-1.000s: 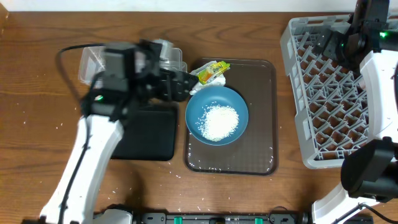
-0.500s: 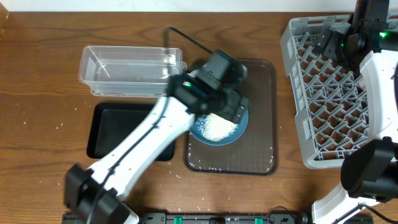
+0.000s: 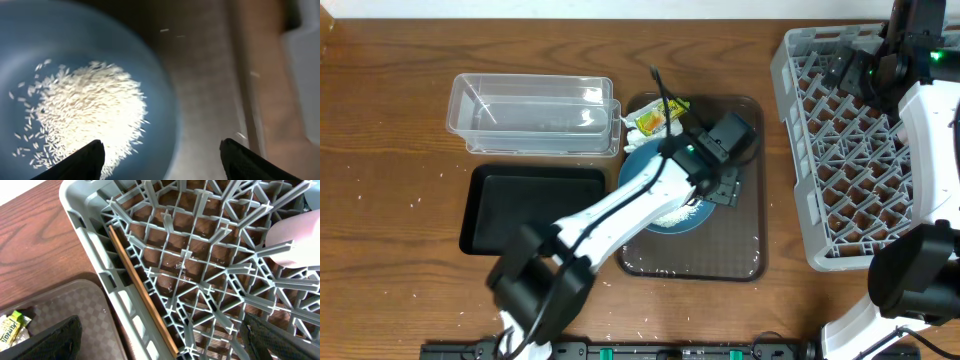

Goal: Sort waste into correct bins and load items into the dishwasher rack
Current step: 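Lift the blue bowl off the brown tray with the left gripper, then tilt the bowl over the black tray to pour out the rice, then set the empty blue bowl back on the brown tray and release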

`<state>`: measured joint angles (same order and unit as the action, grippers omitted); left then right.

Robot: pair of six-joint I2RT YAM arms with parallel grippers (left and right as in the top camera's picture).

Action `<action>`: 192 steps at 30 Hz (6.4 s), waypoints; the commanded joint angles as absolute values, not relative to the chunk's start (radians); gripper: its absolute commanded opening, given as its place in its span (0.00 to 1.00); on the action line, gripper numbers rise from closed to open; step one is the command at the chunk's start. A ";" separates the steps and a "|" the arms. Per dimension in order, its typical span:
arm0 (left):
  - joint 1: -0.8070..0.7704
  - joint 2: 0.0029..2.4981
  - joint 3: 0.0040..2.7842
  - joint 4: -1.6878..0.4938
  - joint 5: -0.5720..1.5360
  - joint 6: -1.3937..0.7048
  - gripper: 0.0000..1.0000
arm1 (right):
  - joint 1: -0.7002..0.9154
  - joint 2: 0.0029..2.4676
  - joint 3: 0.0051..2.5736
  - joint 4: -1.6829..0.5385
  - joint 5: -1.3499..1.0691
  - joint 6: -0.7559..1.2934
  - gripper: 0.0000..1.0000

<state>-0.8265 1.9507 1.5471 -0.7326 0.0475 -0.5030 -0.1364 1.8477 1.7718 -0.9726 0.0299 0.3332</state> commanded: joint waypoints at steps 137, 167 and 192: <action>-0.141 1.509 1.458 -1.001 0.784 -0.447 0.06 | -0.137 1.835 1.774 -0.973 0.033 0.347 0.99; 0.314 1.509 1.184 -0.884 1.442 -0.255 0.06 | -0.137 1.835 1.774 -0.973 0.033 0.347 0.99; 0.572 1.508 1.039 -0.921 1.572 -0.176 0.06 | -0.137 1.835 1.774 -0.973 0.033 0.347 0.99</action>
<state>0.5686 1.5238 1.0389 -0.9165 1.5242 -0.2077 -0.1364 1.8477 1.7718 -0.9722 0.0303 0.3332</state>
